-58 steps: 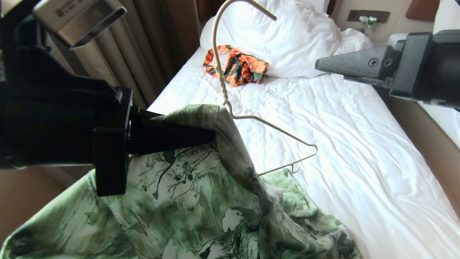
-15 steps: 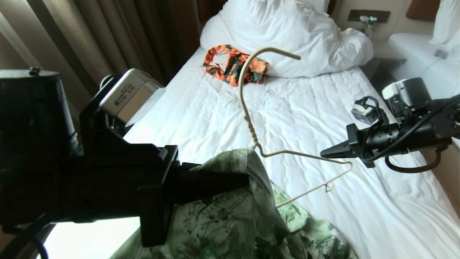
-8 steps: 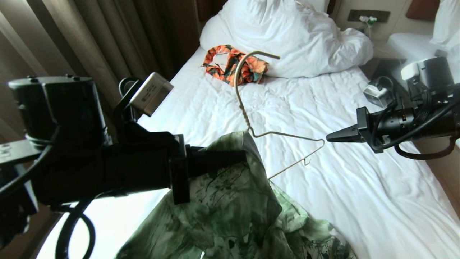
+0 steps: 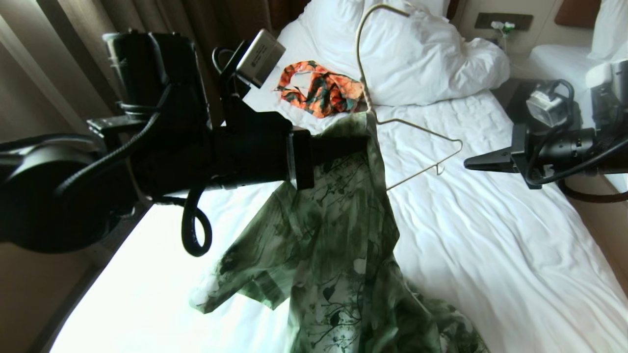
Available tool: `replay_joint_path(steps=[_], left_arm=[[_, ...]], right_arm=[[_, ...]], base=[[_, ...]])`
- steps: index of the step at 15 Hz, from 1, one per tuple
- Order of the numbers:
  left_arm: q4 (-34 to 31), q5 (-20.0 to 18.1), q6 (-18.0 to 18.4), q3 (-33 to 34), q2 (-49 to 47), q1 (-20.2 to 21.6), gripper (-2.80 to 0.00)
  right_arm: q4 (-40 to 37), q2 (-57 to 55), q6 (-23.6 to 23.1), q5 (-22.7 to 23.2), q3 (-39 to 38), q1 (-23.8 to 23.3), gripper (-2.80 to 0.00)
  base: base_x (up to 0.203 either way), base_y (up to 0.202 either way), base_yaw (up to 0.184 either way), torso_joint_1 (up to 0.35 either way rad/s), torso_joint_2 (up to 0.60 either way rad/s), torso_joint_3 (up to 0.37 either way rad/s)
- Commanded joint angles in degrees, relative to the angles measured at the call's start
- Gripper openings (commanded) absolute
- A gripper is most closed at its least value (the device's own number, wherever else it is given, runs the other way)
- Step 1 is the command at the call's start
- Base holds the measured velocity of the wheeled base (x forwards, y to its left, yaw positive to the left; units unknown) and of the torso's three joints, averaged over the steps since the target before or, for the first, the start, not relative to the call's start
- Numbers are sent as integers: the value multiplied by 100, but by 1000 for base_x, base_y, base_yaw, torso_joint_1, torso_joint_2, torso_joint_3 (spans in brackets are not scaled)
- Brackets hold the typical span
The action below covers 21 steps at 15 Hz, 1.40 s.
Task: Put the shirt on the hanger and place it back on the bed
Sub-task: Hook the other side of the shirt onto the hanger
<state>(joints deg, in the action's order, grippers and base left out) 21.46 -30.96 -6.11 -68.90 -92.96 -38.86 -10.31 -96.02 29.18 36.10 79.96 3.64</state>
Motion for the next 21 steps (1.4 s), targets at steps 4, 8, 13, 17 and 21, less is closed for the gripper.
replay_joint_path(steps=[4,8,13,17,21], left_arm=[[-935,17,243,-1408,-271,-23,-280],[-1961,82,465,-2437,-270,-67,-280],[-2269,335,500,-3316,-397,-216,-280],[-3086,387,755,-4281,-566,-218,-280],[-3104,574,840,-4246,-626,-227,-280]], right_arm=[[407,445,454,47,15,-406,-280],[407,797,502,55,29,-658,-280],[407,1107,650,78,74,-914,-280],[390,1156,650,284,108,-1318,-280],[380,1191,650,310,108,-1427,-280]], base=[[0,0,0,0,0,0],[0,0,0,0,0,0],[0,0,0,0,0,0],[0,0,0,0,0,0],[0,0,0,0,0,0]])
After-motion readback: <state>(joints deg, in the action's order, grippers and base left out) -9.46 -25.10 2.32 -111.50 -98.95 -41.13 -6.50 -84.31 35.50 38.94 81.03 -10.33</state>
